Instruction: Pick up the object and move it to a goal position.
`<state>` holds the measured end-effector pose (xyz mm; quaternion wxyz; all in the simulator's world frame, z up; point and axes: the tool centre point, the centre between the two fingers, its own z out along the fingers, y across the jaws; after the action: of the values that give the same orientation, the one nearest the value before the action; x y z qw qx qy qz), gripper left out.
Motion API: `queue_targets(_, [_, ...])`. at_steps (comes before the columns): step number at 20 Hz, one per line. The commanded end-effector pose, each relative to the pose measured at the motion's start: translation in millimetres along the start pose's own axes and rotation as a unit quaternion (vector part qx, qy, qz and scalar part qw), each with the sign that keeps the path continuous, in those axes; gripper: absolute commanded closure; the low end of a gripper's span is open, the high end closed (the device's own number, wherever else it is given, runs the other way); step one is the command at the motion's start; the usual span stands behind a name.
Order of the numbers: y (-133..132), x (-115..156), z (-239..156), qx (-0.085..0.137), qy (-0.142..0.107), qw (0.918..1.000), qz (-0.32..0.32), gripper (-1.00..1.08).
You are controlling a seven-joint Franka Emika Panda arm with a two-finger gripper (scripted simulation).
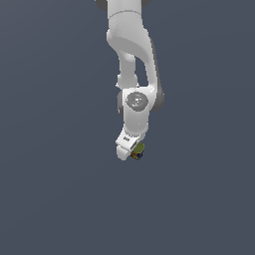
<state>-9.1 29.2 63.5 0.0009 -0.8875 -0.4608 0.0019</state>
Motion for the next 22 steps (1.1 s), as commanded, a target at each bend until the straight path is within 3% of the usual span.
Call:
queue_targets(1, [1, -13, -6, -0.002, 0.001, 1.0000, 0.001, 1.08])
queue_targets(16, [-6, -152, -42, -0.002, 0.001, 1.0000, 0.001, 1.08])
queue_targets(22, [-6, -193, -53, -0.002, 0.001, 1.0000, 0.001, 1.08])
